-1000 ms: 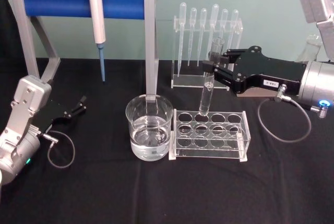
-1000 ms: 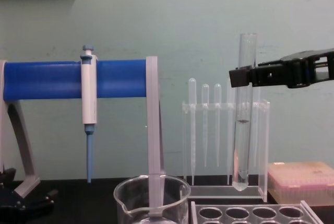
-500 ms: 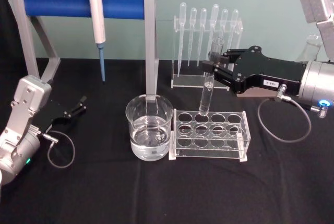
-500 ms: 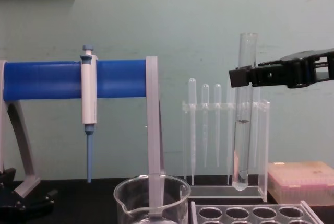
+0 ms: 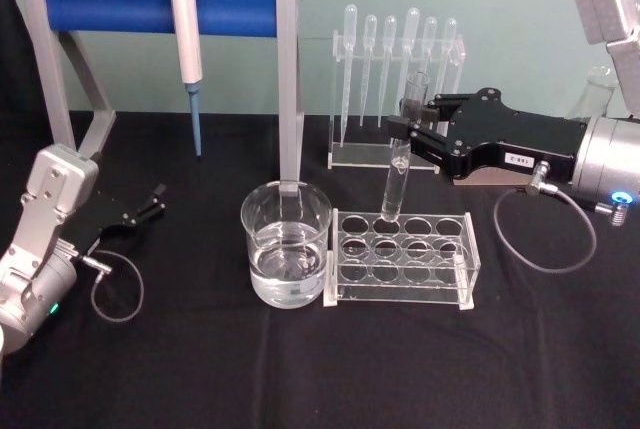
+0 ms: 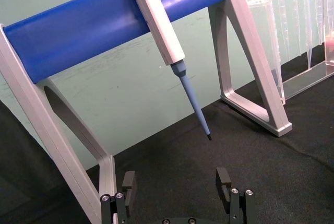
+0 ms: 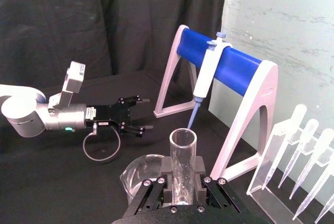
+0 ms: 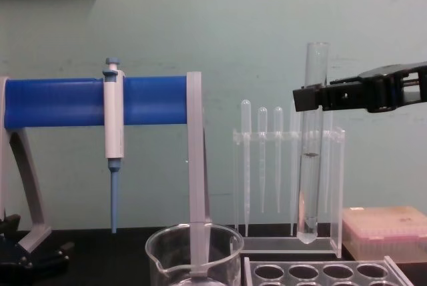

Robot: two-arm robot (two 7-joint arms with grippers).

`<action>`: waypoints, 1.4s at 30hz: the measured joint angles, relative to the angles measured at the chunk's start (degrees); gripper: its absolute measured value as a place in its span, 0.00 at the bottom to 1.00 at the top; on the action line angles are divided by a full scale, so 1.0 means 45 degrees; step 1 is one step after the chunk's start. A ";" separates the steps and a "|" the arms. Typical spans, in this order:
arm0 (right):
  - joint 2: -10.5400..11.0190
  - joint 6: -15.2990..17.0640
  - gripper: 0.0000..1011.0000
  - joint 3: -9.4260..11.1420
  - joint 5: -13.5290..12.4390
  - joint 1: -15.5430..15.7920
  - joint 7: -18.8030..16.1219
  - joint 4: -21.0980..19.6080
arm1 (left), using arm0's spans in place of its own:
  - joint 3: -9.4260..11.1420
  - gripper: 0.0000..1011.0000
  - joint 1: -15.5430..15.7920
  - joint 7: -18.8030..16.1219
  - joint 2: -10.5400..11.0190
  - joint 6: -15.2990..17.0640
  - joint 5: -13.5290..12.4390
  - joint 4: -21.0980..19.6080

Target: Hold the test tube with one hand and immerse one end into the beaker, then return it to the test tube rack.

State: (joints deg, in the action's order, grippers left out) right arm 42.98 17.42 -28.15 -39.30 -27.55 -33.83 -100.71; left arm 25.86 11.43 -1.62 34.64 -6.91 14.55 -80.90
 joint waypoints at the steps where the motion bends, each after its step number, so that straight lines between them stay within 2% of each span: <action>1: 0.0000 0.0000 0.23 0.0000 0.0000 0.0000 0.0000 0.0000 | 0.0000 0.99 0.0000 0.0000 0.0000 -0.0001 0.0001 0.0000; 42: 0.0000 0.0000 0.23 0.0000 -0.0001 0.0000 0.0001 0.0000 | -0.0001 0.99 0.0000 0.0000 0.0000 0.0000 0.0000 0.0000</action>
State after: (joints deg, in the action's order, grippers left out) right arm 42.98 17.42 -28.15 -39.30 -27.55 -33.83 -100.71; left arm 25.86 11.43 -1.62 34.65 -6.91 14.55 -80.90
